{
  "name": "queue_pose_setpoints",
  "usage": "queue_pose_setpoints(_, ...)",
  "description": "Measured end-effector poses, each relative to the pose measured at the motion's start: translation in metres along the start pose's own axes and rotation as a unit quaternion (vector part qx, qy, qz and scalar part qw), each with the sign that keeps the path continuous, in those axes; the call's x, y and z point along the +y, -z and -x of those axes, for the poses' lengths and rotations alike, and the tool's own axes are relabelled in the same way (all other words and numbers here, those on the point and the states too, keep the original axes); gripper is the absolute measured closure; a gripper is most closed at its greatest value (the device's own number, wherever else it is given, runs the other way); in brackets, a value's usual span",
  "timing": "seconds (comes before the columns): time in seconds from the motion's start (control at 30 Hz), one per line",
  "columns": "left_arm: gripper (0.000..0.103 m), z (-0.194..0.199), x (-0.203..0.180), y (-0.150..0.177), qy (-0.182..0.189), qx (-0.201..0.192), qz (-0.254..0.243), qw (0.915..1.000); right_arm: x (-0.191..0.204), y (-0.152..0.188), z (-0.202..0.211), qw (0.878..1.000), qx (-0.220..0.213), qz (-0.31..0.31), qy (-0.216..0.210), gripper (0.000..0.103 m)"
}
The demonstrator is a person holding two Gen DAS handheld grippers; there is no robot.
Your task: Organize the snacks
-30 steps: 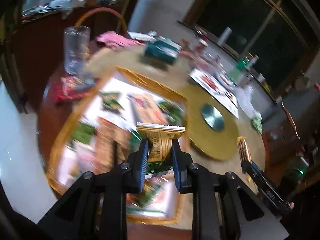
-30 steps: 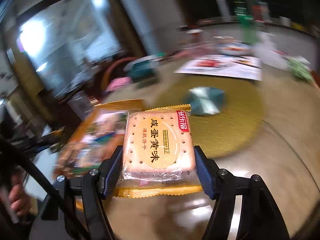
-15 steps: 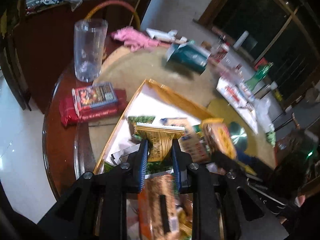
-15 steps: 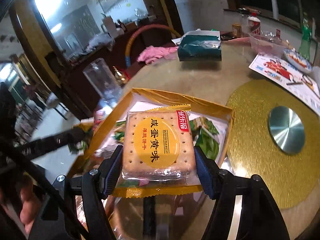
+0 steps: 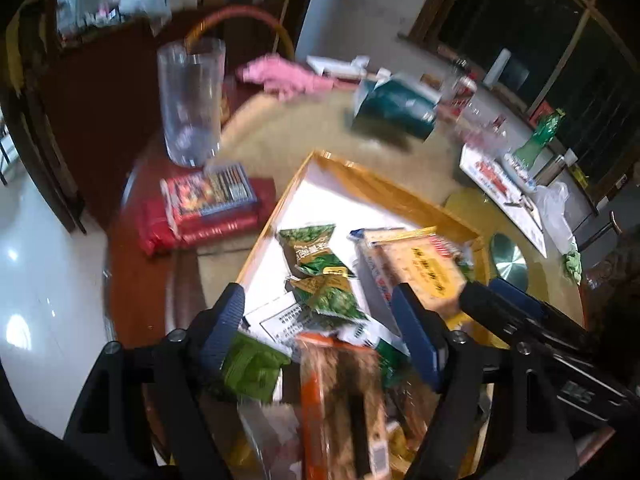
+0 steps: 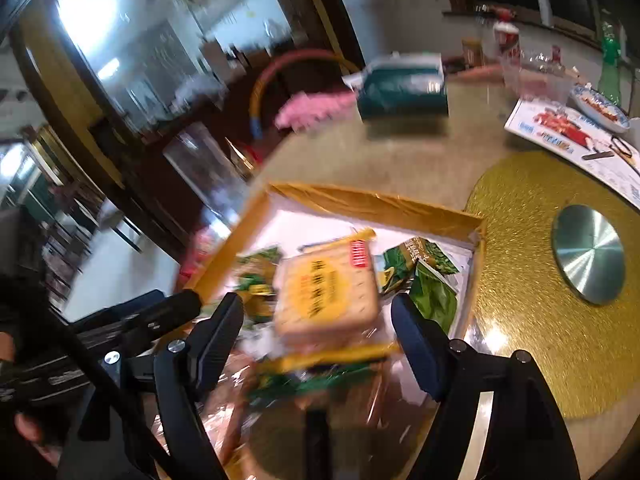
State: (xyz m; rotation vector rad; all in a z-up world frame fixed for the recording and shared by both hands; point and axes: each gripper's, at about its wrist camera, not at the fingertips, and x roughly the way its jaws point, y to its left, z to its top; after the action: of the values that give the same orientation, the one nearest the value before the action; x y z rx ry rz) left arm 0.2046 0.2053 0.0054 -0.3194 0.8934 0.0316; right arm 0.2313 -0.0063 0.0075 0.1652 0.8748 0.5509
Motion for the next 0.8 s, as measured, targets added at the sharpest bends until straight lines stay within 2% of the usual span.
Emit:
queue_pose_setpoints(0.1,0.018,0.030,-0.016,0.018,-0.028,-0.037,-0.022,0.9987,0.006,0.021,0.040,1.000,-0.028,0.003,-0.003,0.024)
queue_pose_setpoints(0.13,0.015,0.041,-0.025,0.030,-0.048,-0.049,-0.040,0.9969,0.007,0.026,0.044,1.000,-0.029,0.001,-0.003,0.024)
queue_pose_setpoints(0.23,0.013,0.059,-0.045,0.054,-0.093,-0.056,-0.076,0.9911,0.002,0.053,0.063,1.000,-0.016,-0.021,0.009,0.024)
queue_pose_setpoints(0.37,0.013,0.074,-0.049,0.078,-0.115,-0.056,-0.073,0.9891,-0.007,0.087,0.080,0.999,-0.005,-0.044,0.024,0.024)
queue_pose_setpoints(0.43,0.013,0.076,-0.050,0.087,-0.140,-0.048,-0.074,0.9862,-0.007,0.095,0.085,0.999,-0.005,-0.042,0.020,0.024)
queue_pose_setpoints(0.53,0.013,0.080,-0.054,0.095,-0.171,-0.043,-0.080,0.9811,-0.001,0.101,0.090,0.999,-0.013,-0.024,0.035,0.024)
queue_pose_setpoints(0.8,0.012,0.104,-0.061,0.107,-0.203,-0.089,-0.075,0.9723,0.020,0.103,0.095,0.997,-0.033,0.050,0.053,0.024)
